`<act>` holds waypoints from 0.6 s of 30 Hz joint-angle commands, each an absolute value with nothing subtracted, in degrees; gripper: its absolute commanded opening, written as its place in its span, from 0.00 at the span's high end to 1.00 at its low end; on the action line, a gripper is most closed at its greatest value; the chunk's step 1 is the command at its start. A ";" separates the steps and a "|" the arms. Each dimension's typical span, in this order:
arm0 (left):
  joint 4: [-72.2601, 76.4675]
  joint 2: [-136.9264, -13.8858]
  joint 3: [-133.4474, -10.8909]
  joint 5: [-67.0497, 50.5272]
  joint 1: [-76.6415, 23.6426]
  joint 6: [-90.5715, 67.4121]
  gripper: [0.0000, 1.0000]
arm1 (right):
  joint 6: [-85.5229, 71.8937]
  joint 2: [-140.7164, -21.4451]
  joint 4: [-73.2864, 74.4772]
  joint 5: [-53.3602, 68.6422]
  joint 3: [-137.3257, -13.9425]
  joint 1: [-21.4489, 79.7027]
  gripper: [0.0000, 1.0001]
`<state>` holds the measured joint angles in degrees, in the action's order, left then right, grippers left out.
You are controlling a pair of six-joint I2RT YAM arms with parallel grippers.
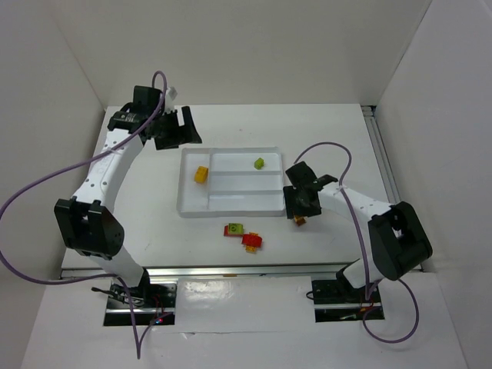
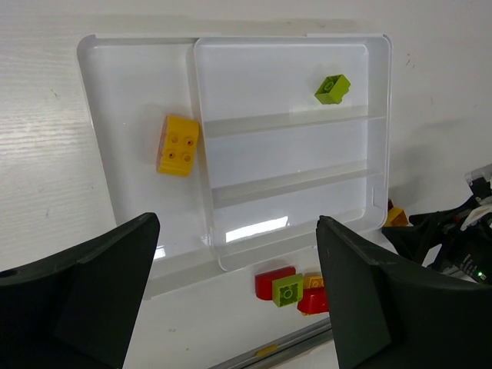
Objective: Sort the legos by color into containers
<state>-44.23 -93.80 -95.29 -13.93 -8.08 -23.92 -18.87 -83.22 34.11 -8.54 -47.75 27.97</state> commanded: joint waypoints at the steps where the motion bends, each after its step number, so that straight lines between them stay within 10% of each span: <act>1: -44.30 -94.75 -97.21 -15.47 -8.17 -22.76 0.06 | -16.96 -84.89 31.55 -10.46 -50.45 27.86 0.34; 18: -44.82 -95.27 -97.73 -18.61 -9.32 -22.24 0.07 | -17.75 -83.59 33.04 -11.16 -54.65 27.86 0.68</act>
<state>-44.73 -94.72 -95.29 -15.55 -8.95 -23.86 -16.71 -86.70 33.34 -9.85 -50.09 27.97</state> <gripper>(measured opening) 0.930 0.439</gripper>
